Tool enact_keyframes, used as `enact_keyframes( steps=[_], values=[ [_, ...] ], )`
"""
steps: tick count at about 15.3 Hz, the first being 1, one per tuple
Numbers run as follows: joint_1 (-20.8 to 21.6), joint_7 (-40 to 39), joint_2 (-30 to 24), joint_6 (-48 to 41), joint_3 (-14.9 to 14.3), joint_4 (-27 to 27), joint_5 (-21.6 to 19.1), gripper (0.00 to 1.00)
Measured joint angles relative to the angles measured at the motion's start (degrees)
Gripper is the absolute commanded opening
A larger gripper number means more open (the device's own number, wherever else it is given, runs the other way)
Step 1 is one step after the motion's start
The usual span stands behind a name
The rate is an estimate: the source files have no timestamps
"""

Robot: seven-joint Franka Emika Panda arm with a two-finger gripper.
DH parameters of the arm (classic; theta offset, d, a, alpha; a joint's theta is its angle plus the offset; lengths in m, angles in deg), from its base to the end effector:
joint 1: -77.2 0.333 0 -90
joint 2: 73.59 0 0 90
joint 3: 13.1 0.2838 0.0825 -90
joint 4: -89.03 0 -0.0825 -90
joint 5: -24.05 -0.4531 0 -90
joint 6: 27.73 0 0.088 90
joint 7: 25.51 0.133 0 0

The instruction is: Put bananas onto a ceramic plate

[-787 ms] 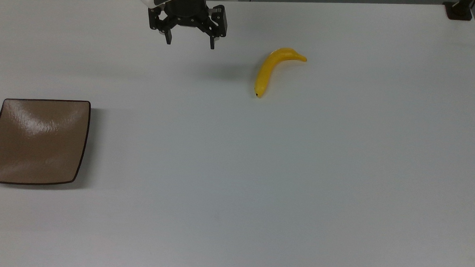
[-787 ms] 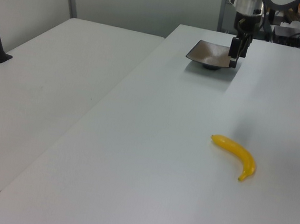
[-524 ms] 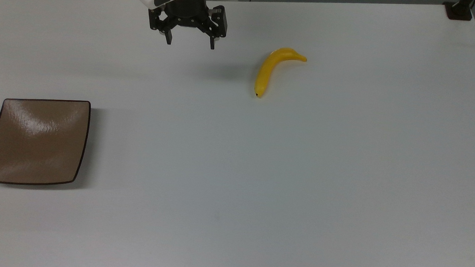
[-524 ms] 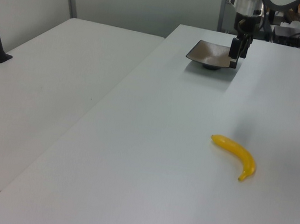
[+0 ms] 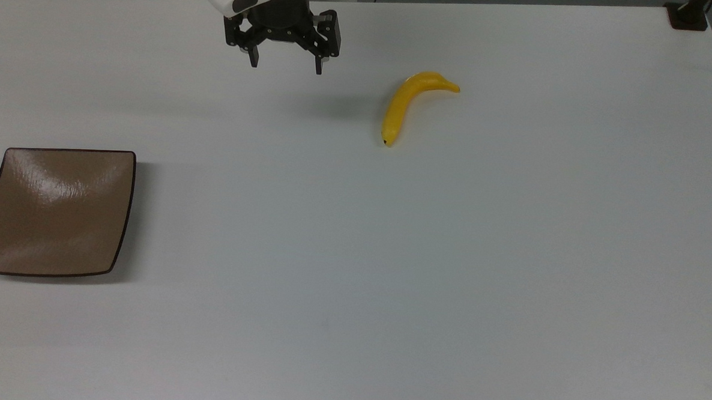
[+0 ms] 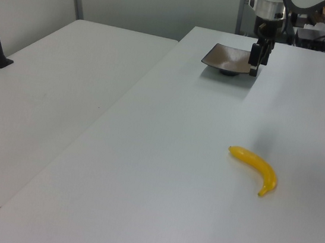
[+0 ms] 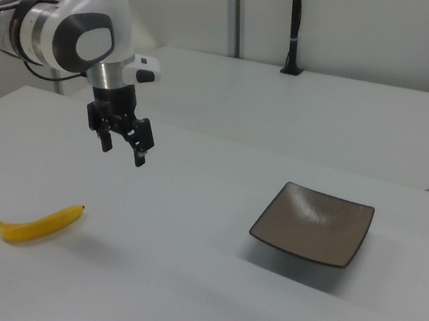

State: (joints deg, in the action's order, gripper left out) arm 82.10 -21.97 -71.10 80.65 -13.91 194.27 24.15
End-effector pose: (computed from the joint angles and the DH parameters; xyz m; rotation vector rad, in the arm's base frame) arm 0.6393 0.0456 0.4216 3.1400 0.0159 0.0180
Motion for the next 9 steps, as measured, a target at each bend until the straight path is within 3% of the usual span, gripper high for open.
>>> enact_keyframes(
  steps=[9],
  values=[
    [0.4, 0.3, 0.0, -4.4, 0.0, 0.5, 0.0, 1.0]
  ],
)
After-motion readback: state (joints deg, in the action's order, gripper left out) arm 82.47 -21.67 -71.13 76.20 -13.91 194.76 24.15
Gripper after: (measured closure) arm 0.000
